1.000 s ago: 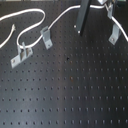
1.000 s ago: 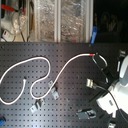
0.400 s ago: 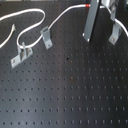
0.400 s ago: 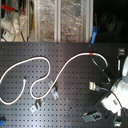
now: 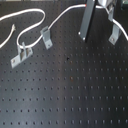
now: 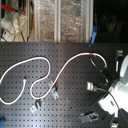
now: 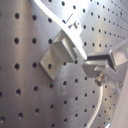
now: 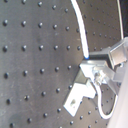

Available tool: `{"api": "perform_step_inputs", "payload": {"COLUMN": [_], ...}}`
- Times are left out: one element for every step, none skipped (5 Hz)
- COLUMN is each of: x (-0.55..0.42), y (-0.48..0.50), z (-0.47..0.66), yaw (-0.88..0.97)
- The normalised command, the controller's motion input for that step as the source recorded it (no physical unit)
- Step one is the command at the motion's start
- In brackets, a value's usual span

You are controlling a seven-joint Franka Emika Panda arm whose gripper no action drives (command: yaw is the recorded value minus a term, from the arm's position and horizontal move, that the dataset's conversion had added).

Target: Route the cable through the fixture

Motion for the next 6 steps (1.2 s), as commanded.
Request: {"api": "perform_step_inputs", "payload": {"x": [0.002,0.054,-0.009,-0.055,-0.076,-0.013], "y": [0.002,-0.121,-0.009,-0.121,-0.34,-0.013], "z": [0.24,0.35,0.0,0.12,0.07,0.0], "yaw": [0.0,-0.21,0.0,-0.04,0.0,0.0]}}
